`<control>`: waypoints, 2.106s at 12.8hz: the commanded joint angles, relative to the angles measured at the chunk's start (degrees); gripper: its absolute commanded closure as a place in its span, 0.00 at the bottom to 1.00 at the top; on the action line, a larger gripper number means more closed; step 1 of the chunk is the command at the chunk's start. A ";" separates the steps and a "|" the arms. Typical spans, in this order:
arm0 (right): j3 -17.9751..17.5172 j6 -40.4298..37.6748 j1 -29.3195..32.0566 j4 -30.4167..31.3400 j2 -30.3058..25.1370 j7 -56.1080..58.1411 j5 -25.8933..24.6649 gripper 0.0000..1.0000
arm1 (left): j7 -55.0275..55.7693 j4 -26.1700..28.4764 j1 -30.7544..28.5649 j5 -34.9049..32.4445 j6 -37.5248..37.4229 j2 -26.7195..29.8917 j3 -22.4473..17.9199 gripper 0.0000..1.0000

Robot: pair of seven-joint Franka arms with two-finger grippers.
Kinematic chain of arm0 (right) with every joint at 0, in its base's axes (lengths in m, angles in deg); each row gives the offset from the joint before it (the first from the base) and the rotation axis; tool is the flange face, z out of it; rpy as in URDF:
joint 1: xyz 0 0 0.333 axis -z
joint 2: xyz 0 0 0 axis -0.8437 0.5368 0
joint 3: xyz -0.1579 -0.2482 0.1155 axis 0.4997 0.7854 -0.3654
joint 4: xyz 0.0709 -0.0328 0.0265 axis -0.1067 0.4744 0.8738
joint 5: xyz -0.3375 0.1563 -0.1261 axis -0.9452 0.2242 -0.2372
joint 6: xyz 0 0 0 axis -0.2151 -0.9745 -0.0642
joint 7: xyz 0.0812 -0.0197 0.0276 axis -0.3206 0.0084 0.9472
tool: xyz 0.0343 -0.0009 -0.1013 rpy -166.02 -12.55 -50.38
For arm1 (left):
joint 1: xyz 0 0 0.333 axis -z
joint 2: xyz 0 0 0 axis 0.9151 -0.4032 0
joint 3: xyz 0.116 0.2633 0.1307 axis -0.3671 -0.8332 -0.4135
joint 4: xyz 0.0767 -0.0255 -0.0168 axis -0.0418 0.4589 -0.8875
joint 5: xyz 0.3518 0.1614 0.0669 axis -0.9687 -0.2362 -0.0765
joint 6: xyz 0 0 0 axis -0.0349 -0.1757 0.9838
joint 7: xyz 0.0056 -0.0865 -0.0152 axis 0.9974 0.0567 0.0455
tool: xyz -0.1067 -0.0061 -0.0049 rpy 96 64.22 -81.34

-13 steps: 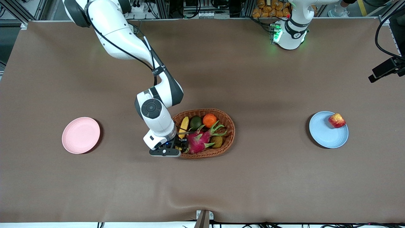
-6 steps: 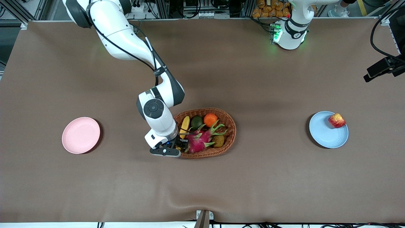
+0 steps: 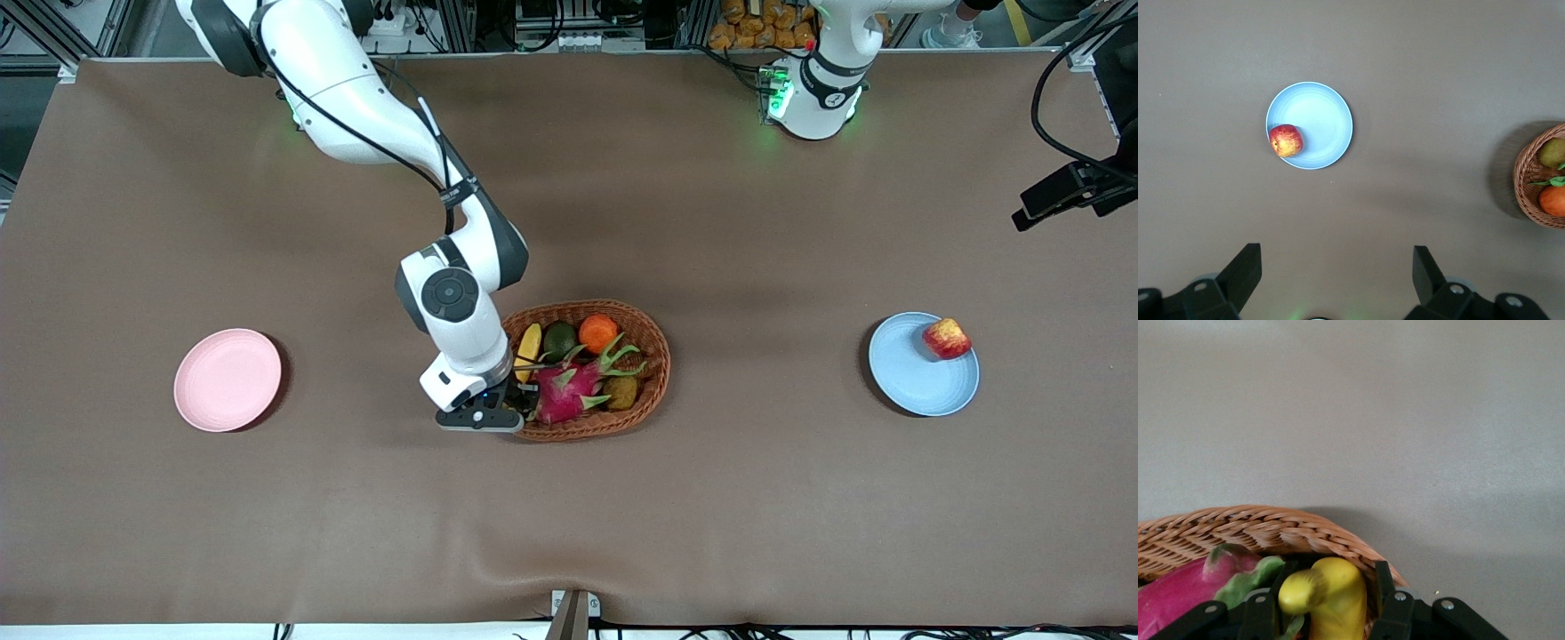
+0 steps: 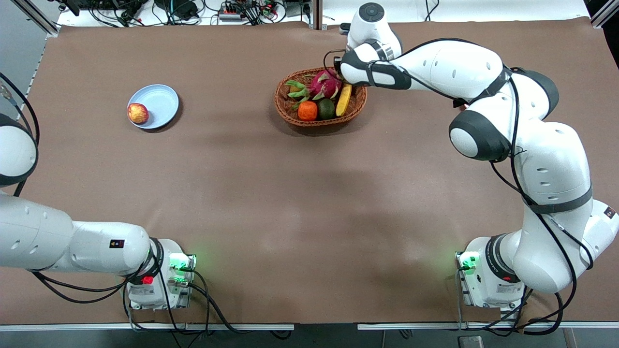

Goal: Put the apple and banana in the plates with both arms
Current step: 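Lower the right gripper and grasp the yellow banana stem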

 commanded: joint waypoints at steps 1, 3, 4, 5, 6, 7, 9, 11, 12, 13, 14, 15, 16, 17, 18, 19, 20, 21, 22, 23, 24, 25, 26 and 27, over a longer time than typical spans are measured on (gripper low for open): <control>0.17 -0.53 -1.37 -0.40 0.13 -0.81 -1.36 0.46 | -0.69 0.24 -0.07 -0.05 -0.62 0.38 0.21 0.00; 0.26 -0.71 -1.73 -0.40 -0.05 -0.90 -1.28 0.46 | -0.69 0.24 -0.07 -0.05 -0.62 0.38 0.21 0.00; 0.26 -0.71 -1.81 -0.40 -0.22 -0.90 -1.36 0.46 | -0.78 0.24 -0.16 -0.05 -0.62 0.38 0.21 0.00; 0.26 -0.54 -1.90 -0.40 -0.22 -0.90 -1.45 0.47 | -0.78 0.15 -0.07 0.04 -0.45 0.38 0.21 0.00; 0.35 -0.27 -1.90 -0.40 -0.22 -0.81 -1.45 0.47 | -0.78 0.15 -0.07 0.04 -0.27 0.29 0.21 0.00; 0.35 -0.10 -1.82 -0.40 -0.05 -0.90 -1.54 0.50 | -0.78 0.15 0.02 0.13 0.08 0.21 0.21 0.00; 0.35 -0.01 -1.90 -0.32 0.04 -0.90 -1.98 0.50 | -0.69 -0.03 0.19 0.22 1.13 -0.58 0.30 0.00; 0.35 0.08 -1.82 -0.23 0.21 -0.99 -2.33 0.50 | -0.69 -0.29 0.28 0.31 2.88 -1.29 0.30 0.00; 0.35 0.08 -1.82 -0.23 0.30 -0.99 -2.42 0.50 | -0.69 -0.38 0.37 0.31 3.59 -1.38 0.30 0.00; 0.35 0.17 -1.82 -0.14 0.30 -1.07 -2.59 0.50 | -0.78 -0.21 0.37 0.39 3.77 -1.64 0.39 0.00; 0.35 0.17 -1.82 -0.14 0.39 -1.07 -2.77 0.50 | -0.78 -0.03 0.37 0.57 3.77 -1.82 0.30 0.00; 0.35 0.17 -1.82 -0.05 0.48 -1.07 -2.77 0.50 | -0.78 0.15 0.37 0.57 3.68 -1.82 0.39 0.00; 0.35 0.17 -1.73 -0.05 0.48 -1.07 -2.77 0.51 | -0.69 0.23 0.28 0.66 3.42 -1.73 0.39 0.00; 0.35 0.17 -1.73 -0.05 0.65 -1.16 -2.77 0.53 | -0.78 0.15 0.28 0.66 3.33 -1.73 0.74 0.00; 0.35 0.26 -1.73 0.03 0.74 -1.16 -2.77 0.54 | -0.52 0.15 -0.07 0.66 3.16 -1.64 1.18 0.00; 0.35 0.26 -1.73 -0.05 1.00 -1.16 -2.77 0.57 | -0.08 0.15 -0.07 0.66 2.46 -1.55 1.18 0.00; 0.35 0.26 -1.64 -0.05 1.09 -1.16 -2.77 0.63 | 0.19 0.15 -0.07 0.57 1.93 -1.29 1.18 0.00; 0.35 0.26 -1.64 -0.05 1.18 -1.16 -2.77 0.75 | 0.19 -0.20 -0.24 0.57 1.58 -1.20 1.18 0.00; 0.35 0.26 -1.64 -0.05 1.18 -1.08 -2.77 0.89 | 0.28 -0.29 -0.24 0.57 1.57 -1.20 1.18 0.00; 0.35 0.26 -1.64 -0.05 1.18 -0.90 -2.77 1.00 | 0.36 -0.12 -0.33 0.31 1.66 -1.38 1.18 0.00; 0.35 0.26 -1.64 -0.05 1.01 -0.90 -2.77 1.00 | 0.36 0.06 -0.59 0.31 1.57 -1.46 1.18 0.00; 0.35 0.08 -1.47 -0.23 0.83 -0.81 -2.77 1.00 | 0.28 0.23 -0.60 0.31 1.31 -1.38 1.18 0.00; 0.35 -0.18 -1.20 -0.40 0.48 -0.64 -2.68 1.00 | 0.02 0.24 -0.51 0.39 0.35 -1.38 1.27 0.00; 0.35 -0.53 -1.11 -0.49 -0.13 -0.55 -2.68 1.00 | 0.10 0.15 0.10 0.48 0.17 -1.29 1.36 0.00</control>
